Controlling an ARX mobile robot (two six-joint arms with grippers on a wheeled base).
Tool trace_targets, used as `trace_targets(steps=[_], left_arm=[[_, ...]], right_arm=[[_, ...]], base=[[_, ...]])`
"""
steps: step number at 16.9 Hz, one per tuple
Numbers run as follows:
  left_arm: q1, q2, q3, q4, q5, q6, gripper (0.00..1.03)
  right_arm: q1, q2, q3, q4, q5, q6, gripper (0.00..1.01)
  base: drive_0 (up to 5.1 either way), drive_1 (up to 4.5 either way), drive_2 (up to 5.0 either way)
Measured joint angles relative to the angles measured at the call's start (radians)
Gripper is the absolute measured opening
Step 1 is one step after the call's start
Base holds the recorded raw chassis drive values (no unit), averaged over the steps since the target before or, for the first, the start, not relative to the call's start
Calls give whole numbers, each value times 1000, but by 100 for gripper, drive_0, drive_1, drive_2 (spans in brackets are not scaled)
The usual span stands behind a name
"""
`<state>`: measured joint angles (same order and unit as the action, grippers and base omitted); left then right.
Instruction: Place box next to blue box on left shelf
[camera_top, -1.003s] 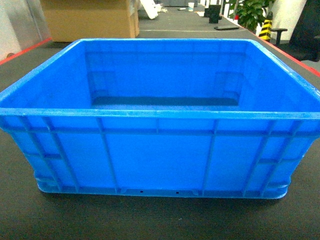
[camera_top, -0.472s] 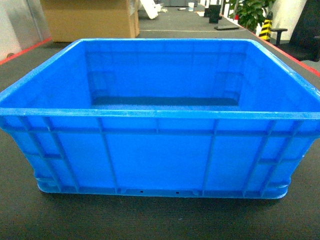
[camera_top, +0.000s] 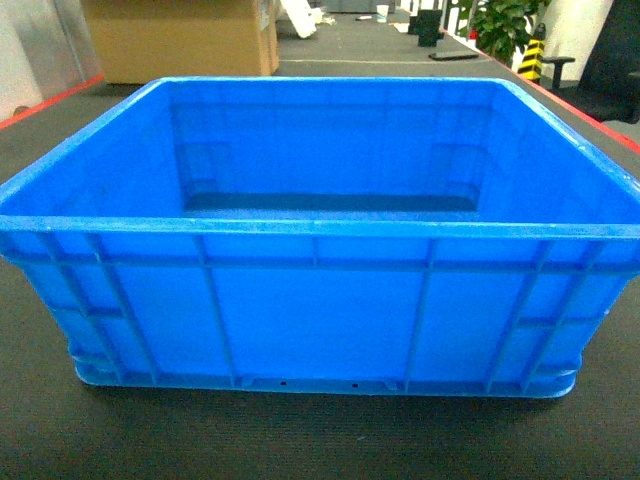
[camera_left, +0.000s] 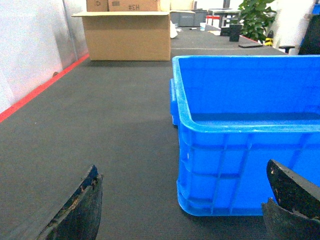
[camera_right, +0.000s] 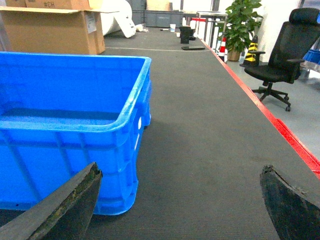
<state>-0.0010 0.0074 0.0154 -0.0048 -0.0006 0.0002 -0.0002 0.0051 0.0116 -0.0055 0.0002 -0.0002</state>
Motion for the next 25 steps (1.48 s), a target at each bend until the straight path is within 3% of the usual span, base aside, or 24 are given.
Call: trace_targets(steps=[10, 11, 13, 14, 15, 16, 18, 20, 22, 23, 24, 25], left_arm=[[0, 0, 0, 0, 0, 0, 98], [-13, 13, 8, -39, -39, -13, 98], [-64, 58, 35, -117, -148, -50, 98], [-92, 90, 55, -156, -209, -72, 98], [-113, 117, 72, -195, -264, -87, 98], [-120, 129, 74, -200, -279, -91, 98], [-126, 142, 74, -202, -323, -111, 98], [-100, 146, 73, -186, -419, -151, 98], [-84, 223, 97, -91, -378, -161, 98], [-29, 460, 215, 95, -307, -135, 98], [-25, 943, 595, 166, -201, -87, 98], [-39, 1120, 711, 119, -193, -86, 98]], right_arm=[[0, 0, 0, 0, 0, 0, 98], [2, 2, 1, -11, 11, 1, 98], [30, 21, 21, -82, 87, 13, 98], [82, 71, 46, -134, 179, 32, 98], [99, 92, 55, -154, 197, 36, 98], [125, 127, 71, -186, 266, 42, 98], [153, 165, 77, -197, 320, 48, 98], [177, 183, 77, -184, 457, 62, 98], [198, 242, 109, -109, 457, 72, 98], [201, 452, 227, 36, 367, 71, 98], [160, 930, 614, 13, 214, 84, 98], [172, 1081, 706, -3, 195, 106, 98]], base=[[0, 0, 0], [0, 0, 0], [0, 0, 0], [0, 0, 0], [0, 0, 0], [0, 0, 0], [0, 0, 0], [0, 0, 0], [0, 0, 0], [0, 0, 0], [0, 0, 0], [0, 0, 0]])
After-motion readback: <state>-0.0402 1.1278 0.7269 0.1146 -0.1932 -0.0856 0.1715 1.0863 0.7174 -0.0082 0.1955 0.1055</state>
